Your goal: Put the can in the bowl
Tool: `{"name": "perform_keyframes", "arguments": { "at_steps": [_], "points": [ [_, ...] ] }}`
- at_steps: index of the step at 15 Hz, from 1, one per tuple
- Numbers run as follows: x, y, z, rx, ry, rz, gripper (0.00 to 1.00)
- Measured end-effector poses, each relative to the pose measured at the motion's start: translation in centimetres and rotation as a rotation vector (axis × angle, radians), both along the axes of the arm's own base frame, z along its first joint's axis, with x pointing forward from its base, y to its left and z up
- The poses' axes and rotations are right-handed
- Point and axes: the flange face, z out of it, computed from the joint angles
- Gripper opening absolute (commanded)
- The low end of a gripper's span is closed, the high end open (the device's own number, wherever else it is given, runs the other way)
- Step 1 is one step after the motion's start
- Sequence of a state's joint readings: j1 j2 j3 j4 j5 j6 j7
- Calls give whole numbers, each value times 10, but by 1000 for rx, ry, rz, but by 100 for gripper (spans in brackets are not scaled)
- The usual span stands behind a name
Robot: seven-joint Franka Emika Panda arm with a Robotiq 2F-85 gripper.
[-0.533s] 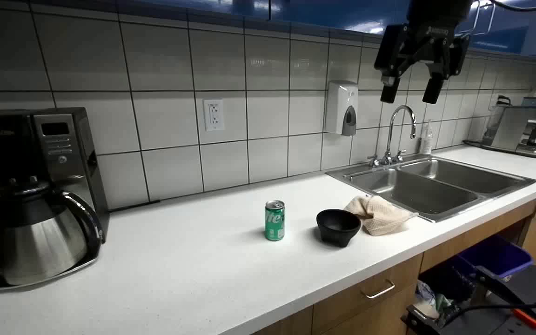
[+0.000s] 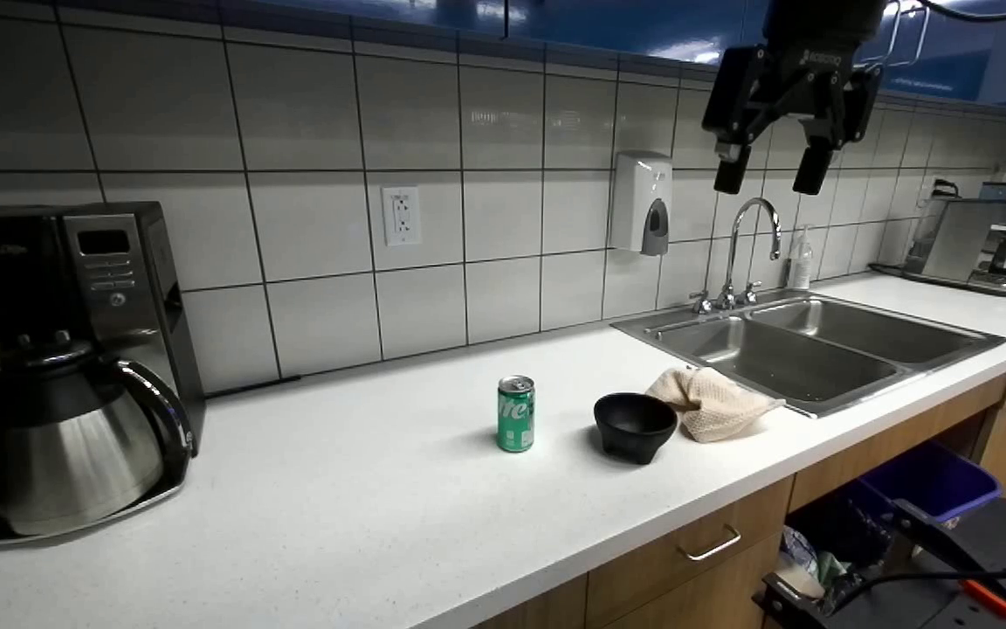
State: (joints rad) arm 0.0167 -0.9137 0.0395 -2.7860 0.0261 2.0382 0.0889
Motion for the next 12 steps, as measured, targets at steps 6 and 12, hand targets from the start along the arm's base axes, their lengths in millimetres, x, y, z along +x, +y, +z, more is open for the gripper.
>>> {"name": "perform_keyframes", "arguments": {
  "at_steps": [6,12],
  "points": [
    [1,5,-1,-11,3,12,100],
    [11,45,-7,-90,-53,79,100]
  ]
}}
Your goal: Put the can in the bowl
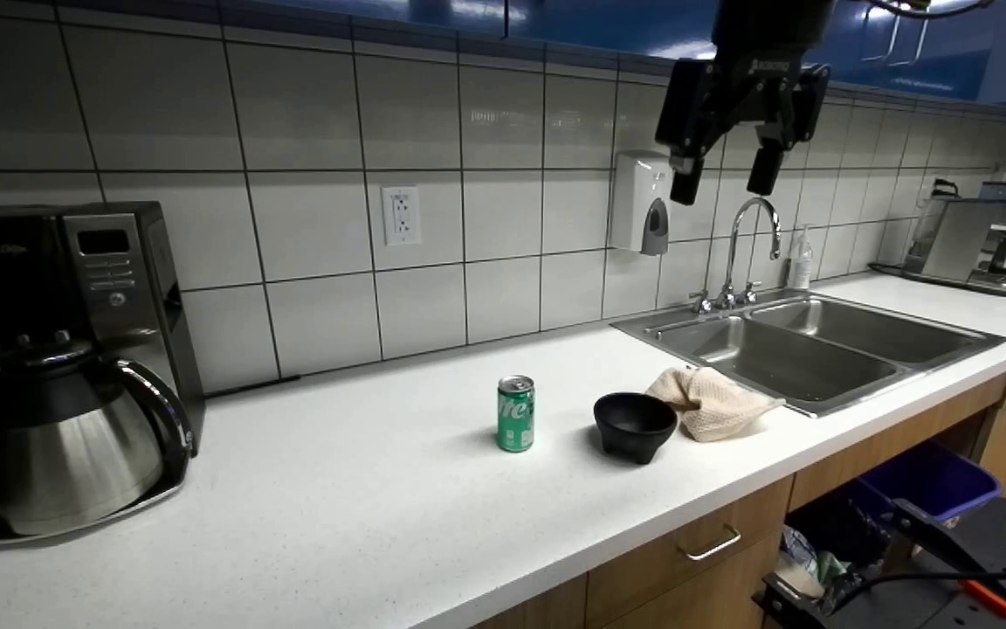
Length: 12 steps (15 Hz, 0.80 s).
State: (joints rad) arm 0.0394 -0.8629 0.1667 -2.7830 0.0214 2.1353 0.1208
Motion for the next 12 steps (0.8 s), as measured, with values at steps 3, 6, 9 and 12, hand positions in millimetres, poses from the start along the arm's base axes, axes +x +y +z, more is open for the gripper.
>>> {"name": "perform_keyframes", "arguments": {
  "at_steps": [3,6,9,12],
  "points": [
    [6,16,-9,-25,-15,-5,100],
    [13,28,-22,-40,-18,-29,100],
    [23,39,-40,-38,-11,-69,100],
    [37,45,-58,-31,7,-103,100]
  ]
}}
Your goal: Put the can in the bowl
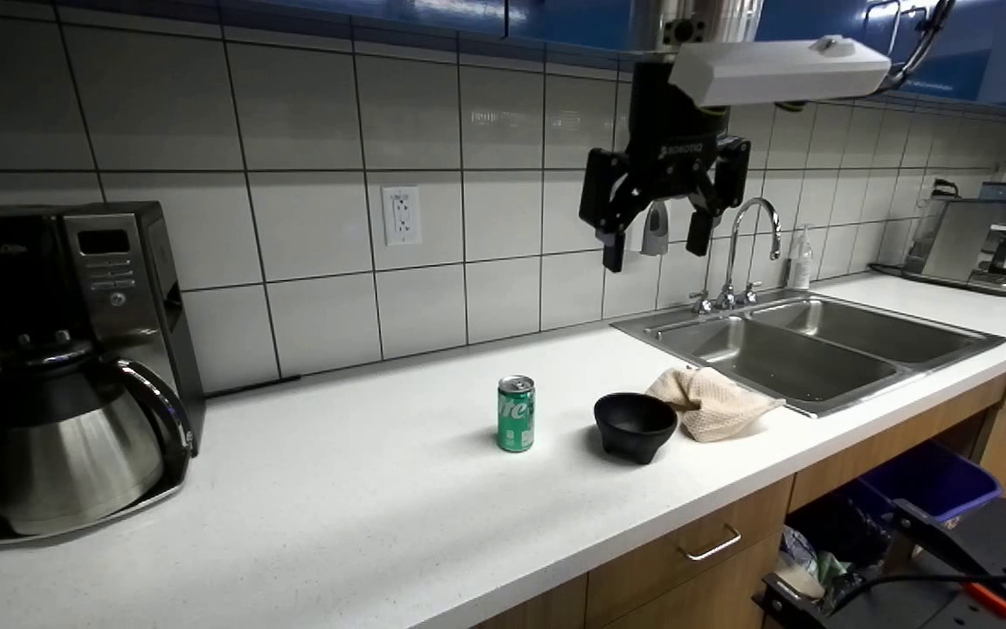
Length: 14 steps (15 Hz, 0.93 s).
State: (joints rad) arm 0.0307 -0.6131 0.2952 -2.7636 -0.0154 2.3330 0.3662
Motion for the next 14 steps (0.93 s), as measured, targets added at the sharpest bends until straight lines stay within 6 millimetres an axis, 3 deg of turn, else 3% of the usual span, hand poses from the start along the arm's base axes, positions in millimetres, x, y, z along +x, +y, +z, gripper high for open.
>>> {"name": "perform_keyframes", "arguments": {
  "at_steps": [10,14],
  "points": [
    [79,10,-47,-15,91,23,100],
    [113,5,-66,-16,123,31,100]
  ]
}}
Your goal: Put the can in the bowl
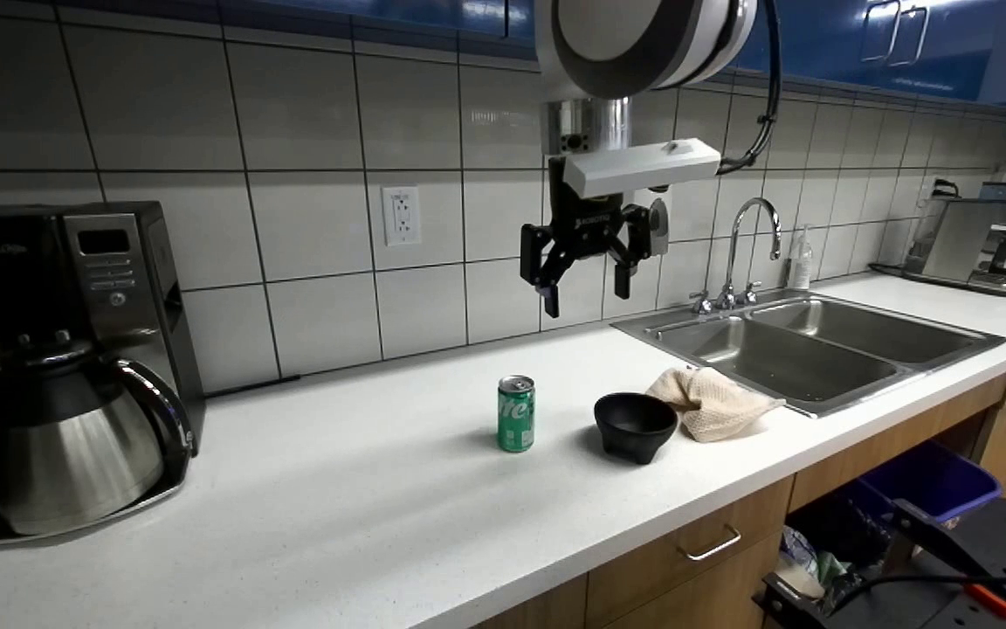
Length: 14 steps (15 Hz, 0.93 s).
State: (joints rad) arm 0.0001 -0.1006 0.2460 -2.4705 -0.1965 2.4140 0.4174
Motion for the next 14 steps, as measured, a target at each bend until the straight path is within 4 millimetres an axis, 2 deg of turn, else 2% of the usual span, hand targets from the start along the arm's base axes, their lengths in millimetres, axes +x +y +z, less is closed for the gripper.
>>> {"name": "perform_keyframes", "arguments": {
  "at_steps": [5,14],
  "points": [
    [29,0,-26,19,37,-7,100],
    [55,25,-62,27,83,25,100]
  ]
}}
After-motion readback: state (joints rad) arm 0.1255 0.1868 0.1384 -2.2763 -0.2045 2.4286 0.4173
